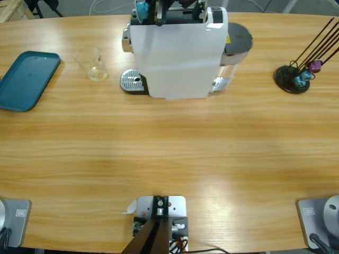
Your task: Pour coffee
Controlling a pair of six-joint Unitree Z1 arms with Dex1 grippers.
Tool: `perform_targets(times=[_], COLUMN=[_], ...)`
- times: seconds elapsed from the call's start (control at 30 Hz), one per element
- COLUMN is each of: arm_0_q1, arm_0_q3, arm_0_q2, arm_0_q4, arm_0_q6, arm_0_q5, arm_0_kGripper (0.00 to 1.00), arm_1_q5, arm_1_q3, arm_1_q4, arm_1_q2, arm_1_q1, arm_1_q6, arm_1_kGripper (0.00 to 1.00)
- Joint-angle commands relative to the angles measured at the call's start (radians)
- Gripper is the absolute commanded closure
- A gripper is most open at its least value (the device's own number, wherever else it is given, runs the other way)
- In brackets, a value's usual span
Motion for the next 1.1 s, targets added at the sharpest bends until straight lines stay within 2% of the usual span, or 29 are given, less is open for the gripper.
perform_targets(times=[0.03,0.43,0.47,0.53,0.6,0.7,1.0,1.1], arm_0_q1=[-0.009,-0.009,-0.009,-0.009,-0.009,-0.009,-0.009,-0.009], arm_0_q3=[0.041,0.041,0.041,0.042,0.043,0.043,0.043,0.045], arm_0_q2=[0.001,0.0,0.0,-0.001,-0.002,-0.002,-0.003,-0.001], arm_0_q4=[-0.009,-0.011,-0.011,-0.011,-0.011,-0.011,-0.011,-0.014], arm_0_q6=[0.007,0.007,0.007,0.007,0.007,0.009,0.009,0.009], arm_0_q5=[-0.007,-0.006,-0.006,-0.006,-0.006,-0.006,-0.006,-0.006], arm_0_kGripper=[0.046,0.046,0.046,0.046,0.046,0.046,0.046,0.046], arm_1_q5=[-0.033,-0.041,-0.042,-0.044,-0.049,-0.053,-0.058,-0.057], arm_1_q3=[-0.008,-0.005,-0.006,-0.005,-0.007,-0.008,-0.016,-0.051], arm_1_q4=[-0.01,-0.01,-0.009,-0.008,-0.003,-0.001,0.002,0.008], arm_1_q2=[0.048,0.06,0.062,0.066,0.07,0.075,0.06,0.021], arm_1_q1=[-0.008,-0.008,-0.007,-0.008,-0.008,-0.008,-0.007,0.025], arm_1_q6=[0.012,0.036,0.043,0.062,0.071,0.083,0.089,0.093], arm_1_kGripper=[1.0,1.0,0.967,0.765,0.608,0.516,0.509,0.51])
